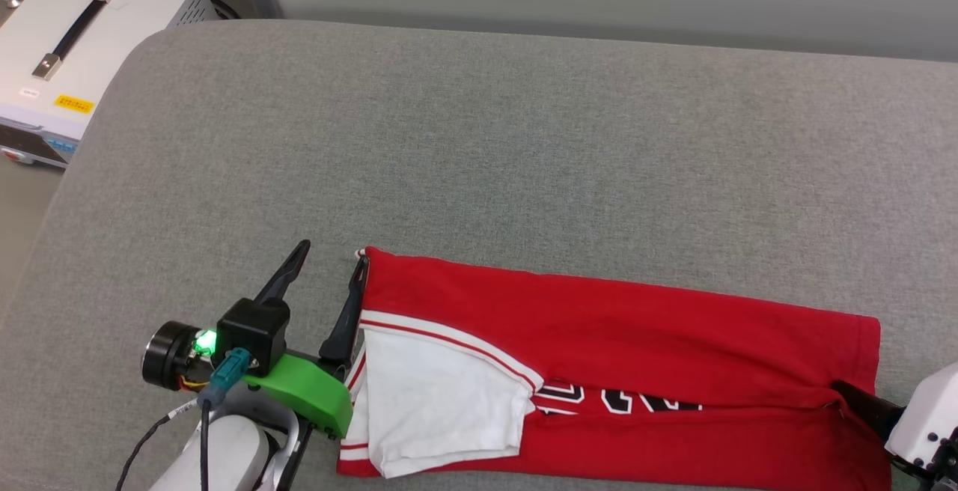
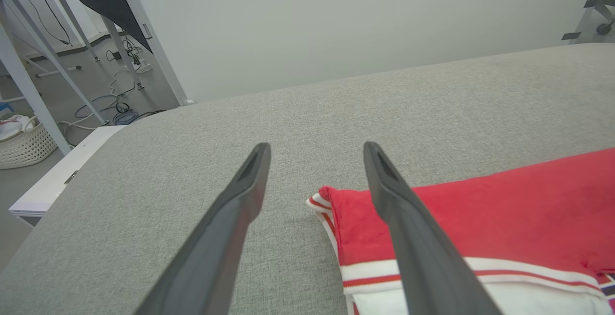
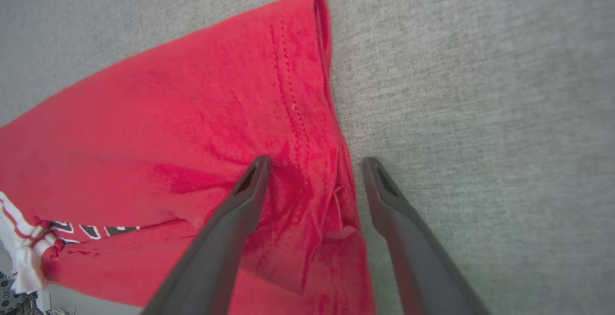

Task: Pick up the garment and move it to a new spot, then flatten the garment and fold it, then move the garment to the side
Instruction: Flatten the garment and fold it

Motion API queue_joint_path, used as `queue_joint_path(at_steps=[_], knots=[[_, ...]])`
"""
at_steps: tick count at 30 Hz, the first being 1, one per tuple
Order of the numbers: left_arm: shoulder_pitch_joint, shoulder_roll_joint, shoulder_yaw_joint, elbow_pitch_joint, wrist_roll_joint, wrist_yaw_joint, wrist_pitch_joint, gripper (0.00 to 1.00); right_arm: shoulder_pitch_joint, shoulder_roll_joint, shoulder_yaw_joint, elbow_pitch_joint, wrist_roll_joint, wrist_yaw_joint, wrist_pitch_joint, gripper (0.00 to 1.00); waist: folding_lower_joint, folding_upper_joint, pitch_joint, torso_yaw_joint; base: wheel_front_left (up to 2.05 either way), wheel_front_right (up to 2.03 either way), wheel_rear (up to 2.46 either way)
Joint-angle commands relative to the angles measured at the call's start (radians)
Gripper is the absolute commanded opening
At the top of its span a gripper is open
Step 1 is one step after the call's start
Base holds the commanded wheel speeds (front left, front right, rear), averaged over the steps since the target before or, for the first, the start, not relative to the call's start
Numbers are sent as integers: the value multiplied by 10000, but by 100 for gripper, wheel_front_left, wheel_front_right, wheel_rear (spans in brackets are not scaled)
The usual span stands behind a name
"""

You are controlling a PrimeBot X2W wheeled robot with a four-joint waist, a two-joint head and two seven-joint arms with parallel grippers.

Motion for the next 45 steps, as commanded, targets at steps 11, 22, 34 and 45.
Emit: queue_joint_path(at_steps=[11, 22, 34, 45], knots=[[380, -713, 945, 479, 833, -865, -58, 100, 11, 432, 769, 319, 398, -6, 433, 42, 0, 0, 15, 70, 0, 0, 0], [636, -1112, 1423, 783, 1193, -1302, -58, 100, 215, -144, 974, 494, 366, -6, -316, 0, 0, 0, -248, 1, 0, 0, 0], [770, -1404, 1845, 906, 1541, -1605, -58, 100, 194, -1329, 927, 820, 89, -6, -1505, 0, 0, 0, -351, -147, 0, 0, 0], [856, -1676, 2138, 1048, 1769, -1804, -59, 100, -4, -1722, 471, 993, -223, -6, -1899, 0, 0, 0, -509, -172, 0, 0, 0]])
